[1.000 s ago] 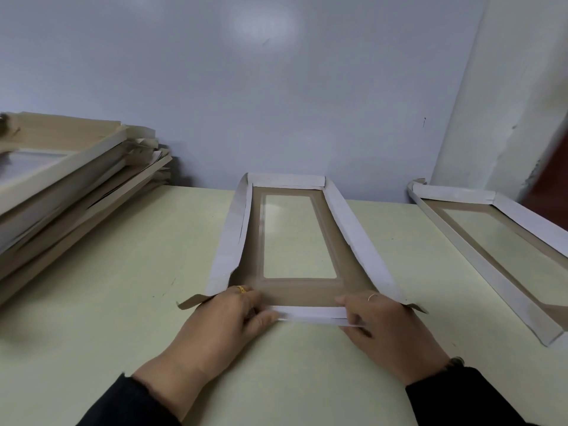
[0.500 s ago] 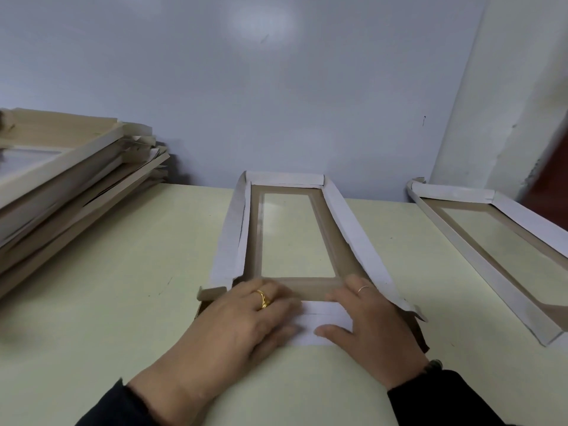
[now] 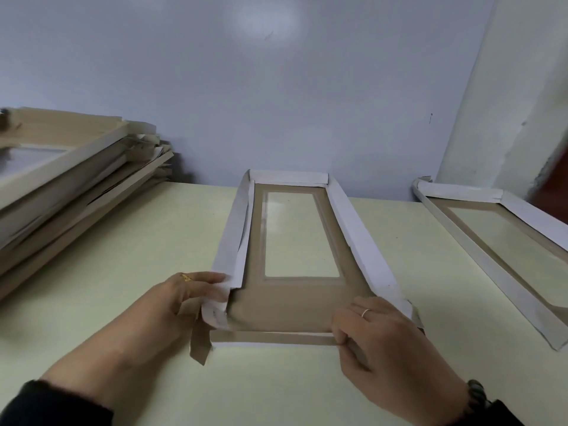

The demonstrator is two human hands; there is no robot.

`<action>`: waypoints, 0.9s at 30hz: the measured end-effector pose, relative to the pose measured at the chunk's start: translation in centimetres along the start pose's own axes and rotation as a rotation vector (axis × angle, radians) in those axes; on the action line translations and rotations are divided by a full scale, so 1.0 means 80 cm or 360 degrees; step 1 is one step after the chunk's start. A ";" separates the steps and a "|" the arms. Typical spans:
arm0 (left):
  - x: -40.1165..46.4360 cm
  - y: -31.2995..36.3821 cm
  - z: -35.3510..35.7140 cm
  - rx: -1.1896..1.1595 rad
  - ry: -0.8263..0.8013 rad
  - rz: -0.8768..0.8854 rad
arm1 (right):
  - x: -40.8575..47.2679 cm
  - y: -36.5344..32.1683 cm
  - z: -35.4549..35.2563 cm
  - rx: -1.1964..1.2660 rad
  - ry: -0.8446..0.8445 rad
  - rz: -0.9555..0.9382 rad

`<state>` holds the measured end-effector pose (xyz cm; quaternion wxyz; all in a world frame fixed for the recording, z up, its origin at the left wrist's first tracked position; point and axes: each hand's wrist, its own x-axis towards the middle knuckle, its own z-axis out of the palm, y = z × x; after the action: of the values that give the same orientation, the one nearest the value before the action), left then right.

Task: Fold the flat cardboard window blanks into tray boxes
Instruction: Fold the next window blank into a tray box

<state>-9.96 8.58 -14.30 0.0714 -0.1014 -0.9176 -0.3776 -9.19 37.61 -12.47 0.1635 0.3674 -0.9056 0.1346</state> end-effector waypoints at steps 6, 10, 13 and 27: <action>-0.001 -0.008 -0.014 -0.0434 -0.0246 -0.0085 | -0.008 -0.005 0.001 0.0094 -0.0327 0.0150; 0.000 -0.016 -0.016 -0.0632 -0.0117 -0.0144 | -0.007 -0.014 0.000 -0.0110 -0.0381 0.0145; 0.001 -0.006 -0.002 -0.0479 0.0107 -0.0071 | -0.009 -0.022 -0.011 0.0041 -0.0294 0.0202; 0.001 0.006 0.019 0.0063 -0.0012 0.0133 | -0.034 0.095 -0.012 0.0325 0.0172 0.0515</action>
<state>-10.02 10.03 -15.00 0.0856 -0.1397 -0.9201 -0.3558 -12.53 44.93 -13.64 0.1500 0.2238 -0.9245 0.2698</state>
